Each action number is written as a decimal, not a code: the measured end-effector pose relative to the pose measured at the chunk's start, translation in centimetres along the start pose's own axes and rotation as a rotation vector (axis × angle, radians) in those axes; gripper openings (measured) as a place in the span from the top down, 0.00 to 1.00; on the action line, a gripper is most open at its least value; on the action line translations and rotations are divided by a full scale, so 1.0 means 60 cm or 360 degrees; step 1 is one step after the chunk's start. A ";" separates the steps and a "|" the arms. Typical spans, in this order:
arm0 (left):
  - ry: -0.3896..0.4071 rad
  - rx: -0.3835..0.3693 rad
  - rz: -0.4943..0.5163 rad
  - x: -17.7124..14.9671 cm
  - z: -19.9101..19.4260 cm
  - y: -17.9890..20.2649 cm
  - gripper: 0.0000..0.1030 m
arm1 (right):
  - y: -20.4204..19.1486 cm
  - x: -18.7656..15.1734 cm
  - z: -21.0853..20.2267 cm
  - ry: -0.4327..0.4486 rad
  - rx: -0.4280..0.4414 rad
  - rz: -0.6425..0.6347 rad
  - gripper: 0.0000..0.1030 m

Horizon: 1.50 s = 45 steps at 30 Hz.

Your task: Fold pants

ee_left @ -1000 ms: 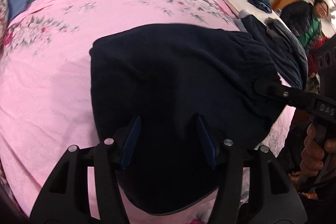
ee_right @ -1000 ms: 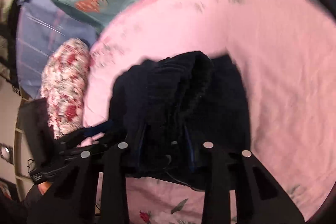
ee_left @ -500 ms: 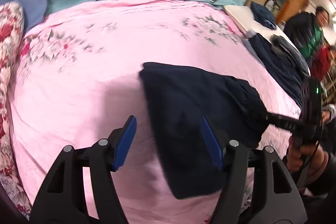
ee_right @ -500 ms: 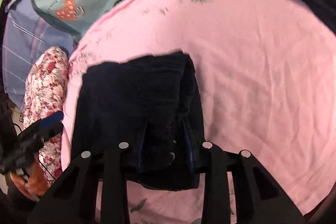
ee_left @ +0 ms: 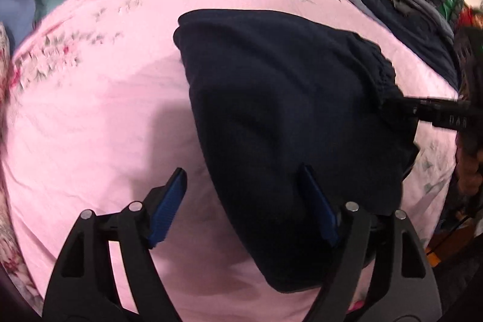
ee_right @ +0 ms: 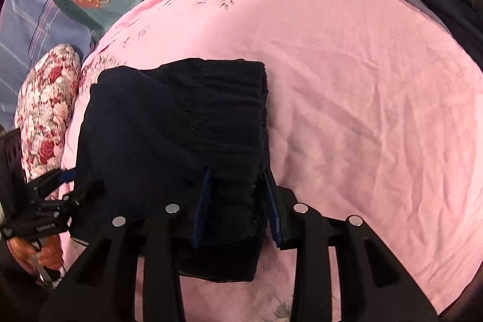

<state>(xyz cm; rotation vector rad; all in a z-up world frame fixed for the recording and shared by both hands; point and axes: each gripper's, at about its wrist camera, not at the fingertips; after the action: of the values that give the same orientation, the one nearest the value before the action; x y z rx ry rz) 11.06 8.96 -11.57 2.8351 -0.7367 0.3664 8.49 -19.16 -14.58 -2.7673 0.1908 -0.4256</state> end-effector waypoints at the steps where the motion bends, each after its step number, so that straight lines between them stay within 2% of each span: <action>1: -0.0022 -0.0054 -0.0039 0.008 -0.005 -0.005 0.24 | -0.006 0.001 0.001 -0.0011 -0.0010 -0.0019 0.67; 2: -0.0025 -0.0070 -0.0041 0.012 -0.008 -0.006 0.25 | -0.012 0.000 0.000 -0.0022 -0.0019 -0.0039 0.65; 4: -0.0020 -0.0063 0.0034 0.026 -0.004 -0.001 0.25 | -0.015 0.000 -0.019 -0.0019 -0.0077 -0.0009 0.53; 5: -0.0020 -0.0061 0.0064 0.025 -0.001 0.001 0.25 | -0.012 -0.004 -0.035 0.0016 -0.0089 0.0030 0.52; 8: -0.0071 -0.0116 0.0132 0.037 0.011 -0.003 0.25 | -0.016 -0.053 -0.126 0.0294 0.0147 0.0064 0.52; 11: -0.0119 -0.0154 0.0178 0.051 0.015 -0.006 0.25 | -0.063 -0.118 -0.156 0.0368 0.0345 -0.0059 0.52; 12: -0.0135 -0.0155 0.0206 0.056 0.017 -0.004 0.25 | -0.089 -0.150 -0.146 0.0348 0.0484 -0.0097 0.52; 14: -0.0157 -0.0138 0.0255 0.060 0.019 0.001 0.25 | -0.132 -0.191 -0.108 0.0283 0.0597 -0.0142 0.50; 17: -0.0196 -0.0115 0.0306 0.072 0.021 0.010 0.25 | -0.194 -0.227 -0.025 0.0222 0.0456 -0.0176 0.49; 18: -0.0202 -0.0104 0.0328 0.073 0.020 0.010 0.25 | -0.203 -0.229 -0.001 0.0239 0.0473 -0.0112 0.49; 21: -0.0204 -0.0065 0.0383 0.072 0.020 0.015 0.23 | -0.204 -0.215 0.027 0.0330 0.0574 0.0056 0.46; 24: -0.0245 -0.0014 0.0396 0.071 0.033 0.014 0.23 | -0.222 -0.185 0.046 0.0400 0.0698 0.0081 0.45; 26: -0.0255 0.0016 0.0420 0.067 0.047 0.009 0.21 | -0.247 -0.173 0.065 0.0338 0.0726 0.0066 0.37; 28: -0.0235 -0.0029 0.0399 0.070 0.046 0.003 0.20 | -0.287 -0.174 0.111 0.0151 0.0572 -0.0076 0.36; 29: -0.0234 -0.0064 0.0374 0.073 0.045 -0.002 0.20 | -0.299 -0.181 0.120 0.0114 0.0499 -0.0153 0.36; 30: -0.0234 -0.0075 0.0365 0.074 0.046 -0.006 0.19 | -0.302 -0.188 0.127 0.0051 0.0490 -0.0166 0.38; 32: -0.0210 -0.0069 0.0346 0.070 0.047 -0.010 0.15 | -0.289 -0.191 0.110 0.0031 0.0513 -0.0106 0.40; 36: -0.0106 -0.0096 0.0212 0.051 0.023 -0.026 0.19 | -0.226 -0.188 0.001 0.0227 0.0516 0.0007 0.40; 38: 0.0008 -0.0059 0.0149 0.032 -0.010 -0.035 0.19 | -0.201 -0.170 -0.054 0.0369 0.0549 0.0046 0.40; 40: 0.0102 -0.0080 0.0109 0.014 -0.039 -0.039 0.19 | -0.181 -0.133 -0.097 0.0540 0.0530 0.0071 0.39; 41: 0.0152 -0.0107 0.0075 0.006 -0.052 -0.038 0.19 | -0.177 -0.115 -0.102 0.0572 0.0521 0.0060 0.39; 43: 0.0141 -0.0185 0.0100 -0.005 -0.046 -0.018 0.19 | -0.178 -0.065 -0.089 0.0574 0.0440 -0.0003 0.39; 44: 0.0089 -0.0169 0.0153 -0.010 -0.029 -0.005 0.19 | -0.174 -0.038 -0.074 0.0569 0.0429 -0.0042 0.38; 45: 0.0042 -0.0103 0.0194 -0.013 -0.007 0.006 0.18 | -0.173 -0.016 -0.061 0.0555 0.0448 -0.0069 0.38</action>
<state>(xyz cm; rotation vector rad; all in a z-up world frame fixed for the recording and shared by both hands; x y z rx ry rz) 10.13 9.10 -11.35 2.7276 -0.9014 0.3901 7.28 -10.41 -7.99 -2.4091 0.1404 -0.8747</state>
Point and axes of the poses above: each gripper's, at about its wrist camera, not at the fingertips, and z roughly the way its jaws point, y to its right, x to its top, and after that the axes turned 10 degrees about -y, right-handed
